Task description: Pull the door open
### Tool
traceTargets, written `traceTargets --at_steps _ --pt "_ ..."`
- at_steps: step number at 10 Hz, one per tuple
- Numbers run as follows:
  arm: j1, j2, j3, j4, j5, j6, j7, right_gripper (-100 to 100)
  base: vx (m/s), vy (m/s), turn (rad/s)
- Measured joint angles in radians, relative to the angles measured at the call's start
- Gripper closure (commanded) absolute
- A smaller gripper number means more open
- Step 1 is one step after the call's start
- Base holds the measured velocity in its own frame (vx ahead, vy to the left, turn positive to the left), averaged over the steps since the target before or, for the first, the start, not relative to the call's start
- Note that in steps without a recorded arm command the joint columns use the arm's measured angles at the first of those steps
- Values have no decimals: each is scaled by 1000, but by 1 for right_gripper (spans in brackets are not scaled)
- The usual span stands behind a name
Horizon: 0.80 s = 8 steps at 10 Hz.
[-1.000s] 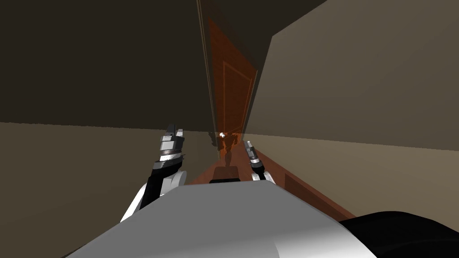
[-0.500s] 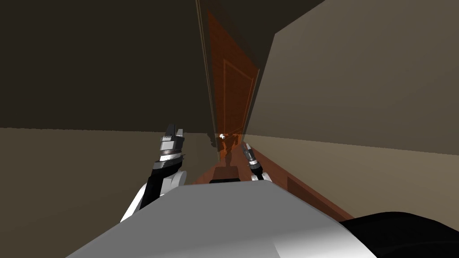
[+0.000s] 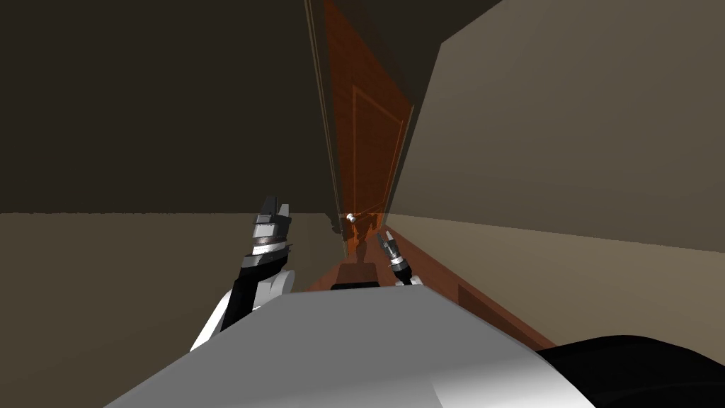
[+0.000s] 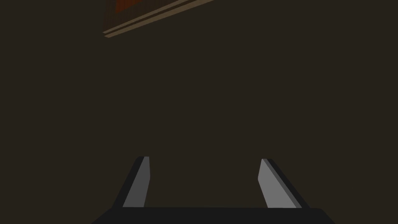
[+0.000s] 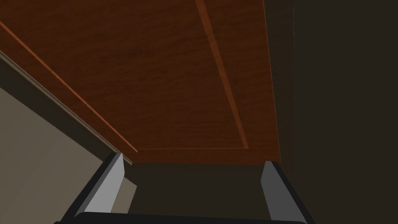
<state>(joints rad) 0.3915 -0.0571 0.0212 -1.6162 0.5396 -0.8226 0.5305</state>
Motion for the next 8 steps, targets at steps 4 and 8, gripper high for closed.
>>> traceTargets --at_steps 4,8 --pt "-10 7 1 95 63 -25 92 -100 98 -7 31" --pt "-25 15 -1 190 123 -50 179 -100 97 -8 33"
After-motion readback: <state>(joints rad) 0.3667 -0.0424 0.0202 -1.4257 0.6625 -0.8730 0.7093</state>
